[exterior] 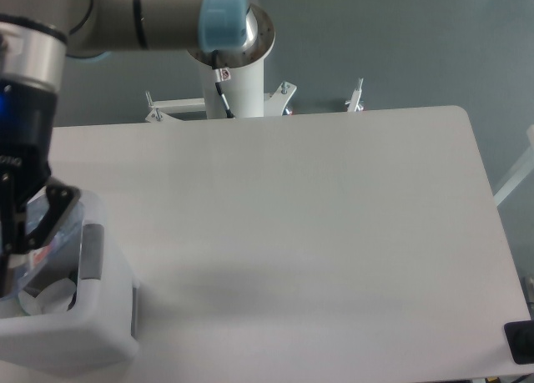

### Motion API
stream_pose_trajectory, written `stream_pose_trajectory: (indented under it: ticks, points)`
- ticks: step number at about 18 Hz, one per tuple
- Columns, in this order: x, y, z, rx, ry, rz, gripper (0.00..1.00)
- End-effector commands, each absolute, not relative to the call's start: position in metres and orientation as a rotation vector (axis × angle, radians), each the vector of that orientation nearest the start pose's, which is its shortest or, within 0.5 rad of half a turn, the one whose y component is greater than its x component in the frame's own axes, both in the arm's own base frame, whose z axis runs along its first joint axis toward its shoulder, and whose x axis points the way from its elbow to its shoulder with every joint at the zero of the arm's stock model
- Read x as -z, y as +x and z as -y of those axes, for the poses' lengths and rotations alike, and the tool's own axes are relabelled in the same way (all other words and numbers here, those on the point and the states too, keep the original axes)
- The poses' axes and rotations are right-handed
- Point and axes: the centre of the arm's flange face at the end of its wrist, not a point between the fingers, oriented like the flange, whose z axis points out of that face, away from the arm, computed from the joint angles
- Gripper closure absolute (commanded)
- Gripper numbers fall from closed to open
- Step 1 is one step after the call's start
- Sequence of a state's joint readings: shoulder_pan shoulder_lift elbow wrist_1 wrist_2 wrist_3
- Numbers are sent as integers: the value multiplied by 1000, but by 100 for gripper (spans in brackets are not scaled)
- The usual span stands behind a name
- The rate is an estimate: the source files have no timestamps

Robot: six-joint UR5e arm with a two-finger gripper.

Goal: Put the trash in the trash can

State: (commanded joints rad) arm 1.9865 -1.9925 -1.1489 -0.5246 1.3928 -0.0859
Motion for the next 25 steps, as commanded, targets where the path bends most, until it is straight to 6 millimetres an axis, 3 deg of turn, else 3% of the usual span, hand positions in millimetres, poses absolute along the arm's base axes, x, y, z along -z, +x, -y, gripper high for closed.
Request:
stream_pose_trajectory:
  ticks: [2,3,6,8,11,13,16,18,21,25]
  points:
    - [-577,-144,-708,-9,-2059,411,72]
    - [-575,-144,-709,-8,-2062,410,61]
    - [-568,-145,-710,-41,-2087,351,0]
    - [-561,-143,-708,-44,-2107,342,0]
    - [-564,-141,-700,-50,-2109,343,0]
    - [-563,-154,-697,-85,-2116,336,0]
    - [-557,-207,-683,-254,-2133,401,0]
    - [-538,-233,-673,-419,-2187,447,0]
    - [-514,-281,-636,-672,-2359,383,0]
    - [-494,-345,-592,-735,-2639,231,0]
